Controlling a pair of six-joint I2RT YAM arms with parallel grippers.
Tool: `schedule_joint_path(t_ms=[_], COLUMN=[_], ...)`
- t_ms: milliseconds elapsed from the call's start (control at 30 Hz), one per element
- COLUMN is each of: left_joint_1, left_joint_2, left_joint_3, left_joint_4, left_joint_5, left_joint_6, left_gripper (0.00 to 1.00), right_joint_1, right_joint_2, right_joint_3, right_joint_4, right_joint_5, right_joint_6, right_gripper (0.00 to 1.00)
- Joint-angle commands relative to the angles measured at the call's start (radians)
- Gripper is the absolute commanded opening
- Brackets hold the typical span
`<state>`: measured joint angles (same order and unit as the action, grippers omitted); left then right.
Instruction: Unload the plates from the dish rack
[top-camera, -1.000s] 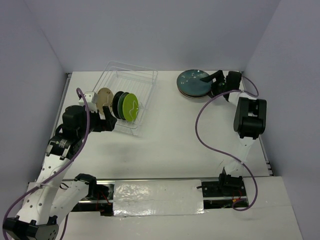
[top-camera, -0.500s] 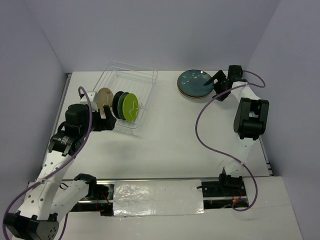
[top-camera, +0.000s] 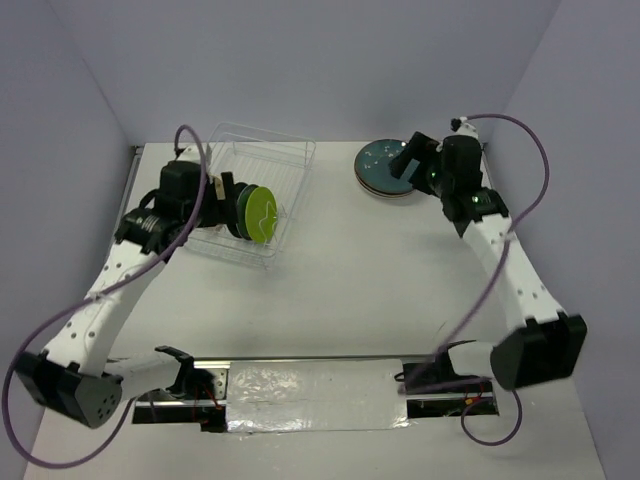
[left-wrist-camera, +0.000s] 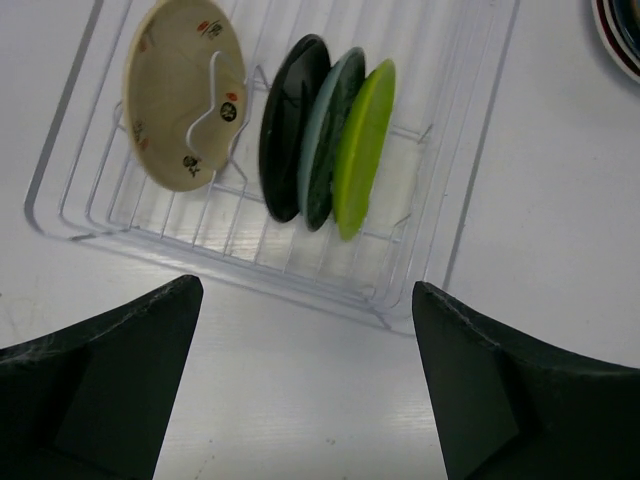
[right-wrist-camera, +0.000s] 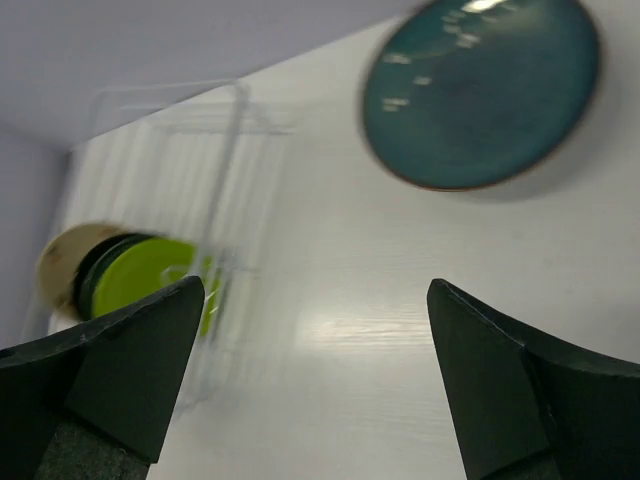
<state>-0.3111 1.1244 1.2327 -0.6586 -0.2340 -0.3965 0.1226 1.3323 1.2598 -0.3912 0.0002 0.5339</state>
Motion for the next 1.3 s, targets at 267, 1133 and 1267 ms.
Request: schedule_joint_path(t_ms=[267, 1133, 1267], left_joint_1=[-0.189, -0.172, -0.172], left_joint_2=[0.391, 0.726, 0.681], left_joint_3=[0.270, 0.326, 0.314], left_joint_4=[-0.070, 0.043, 0.040], left_joint_5=[-0.410, -0.441, -0.452], left_joint_6=[-0.070, -0.042, -0.044], left_gripper=[0.75, 0.25, 0.14], right_joint_1=[0.207, 0.232, 0.238], right_joint_2=[-0.366, -0.476, -0.493], right_joint_3=[-0.370, -0.485, -0.471], right_joint_4=[0.071, 0.115, 0.095], right_joint_5=[-0.062, -0.143, -0.131], right_joint_6=[-0.123, -0.100, -0.098], right_gripper=[0.95, 0.93, 0.93])
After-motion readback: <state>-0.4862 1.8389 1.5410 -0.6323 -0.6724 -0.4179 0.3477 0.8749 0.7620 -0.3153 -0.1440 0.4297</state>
